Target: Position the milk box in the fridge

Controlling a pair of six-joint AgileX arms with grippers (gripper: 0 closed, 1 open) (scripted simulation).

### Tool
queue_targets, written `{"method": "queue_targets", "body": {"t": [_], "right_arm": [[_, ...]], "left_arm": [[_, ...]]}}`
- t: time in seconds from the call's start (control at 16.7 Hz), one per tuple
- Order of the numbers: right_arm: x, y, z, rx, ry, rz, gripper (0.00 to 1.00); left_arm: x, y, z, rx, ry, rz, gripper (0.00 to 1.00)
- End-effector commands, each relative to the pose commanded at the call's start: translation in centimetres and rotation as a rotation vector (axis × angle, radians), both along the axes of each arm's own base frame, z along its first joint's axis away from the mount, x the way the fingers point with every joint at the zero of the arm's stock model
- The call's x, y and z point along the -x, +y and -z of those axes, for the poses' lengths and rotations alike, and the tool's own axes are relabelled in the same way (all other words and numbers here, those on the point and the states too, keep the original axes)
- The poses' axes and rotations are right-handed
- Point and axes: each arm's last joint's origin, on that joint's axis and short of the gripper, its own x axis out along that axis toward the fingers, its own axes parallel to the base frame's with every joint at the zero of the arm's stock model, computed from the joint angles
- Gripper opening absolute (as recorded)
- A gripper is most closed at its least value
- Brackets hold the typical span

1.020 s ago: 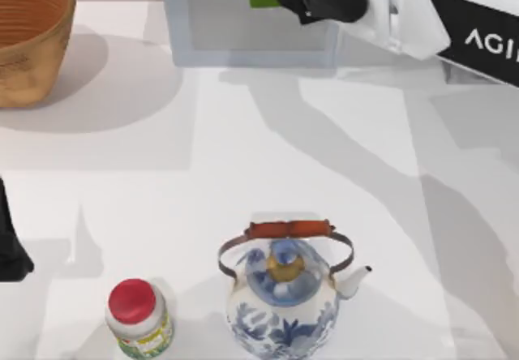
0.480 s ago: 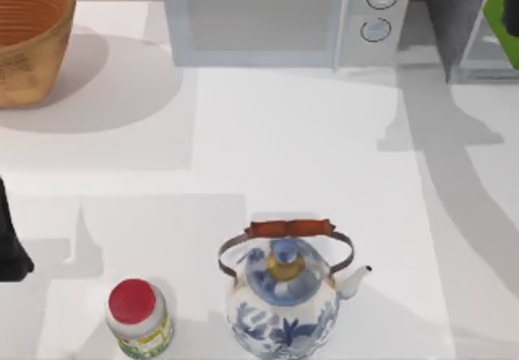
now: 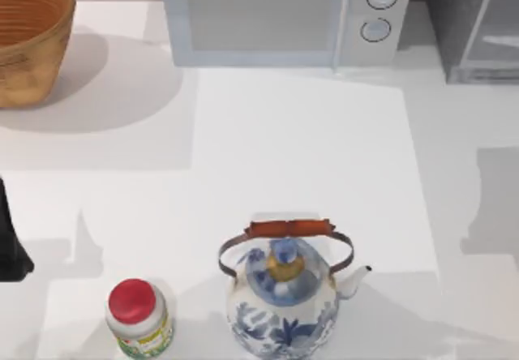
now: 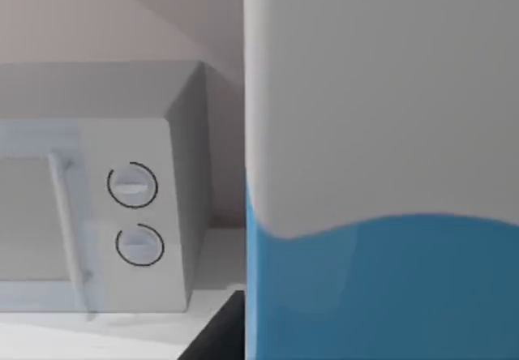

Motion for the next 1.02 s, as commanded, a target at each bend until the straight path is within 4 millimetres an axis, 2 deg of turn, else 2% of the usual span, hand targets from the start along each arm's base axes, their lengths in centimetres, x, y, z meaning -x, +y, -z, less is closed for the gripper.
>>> {"method": "queue_targets", "body": {"t": [0.18, 0.36, 0.78, 1.02], "right_arm": [[0.6, -0.7, 4.0, 0.018, 0.002, 0.025, 0.00], [0.6, -1.0, 5.7, 0.025, 0.008, 0.037, 0.00], [0.6, -1.0, 5.5, 0.023, 0.011, 0.034, 0.00], [-0.1, -1.1, 3.4, 0.025, -0.004, 0.028, 0.00]], "left_arm": [[0.0, 0.0, 0.0, 0.000, 0.000, 0.000, 1.00], [0.0, 0.0, 0.0, 0.000, 0.000, 0.000, 1.00], [0.0, 0.0, 0.0, 0.000, 0.000, 0.000, 1.00], [0.0, 0.0, 0.0, 0.000, 0.000, 0.000, 1.00]]}}
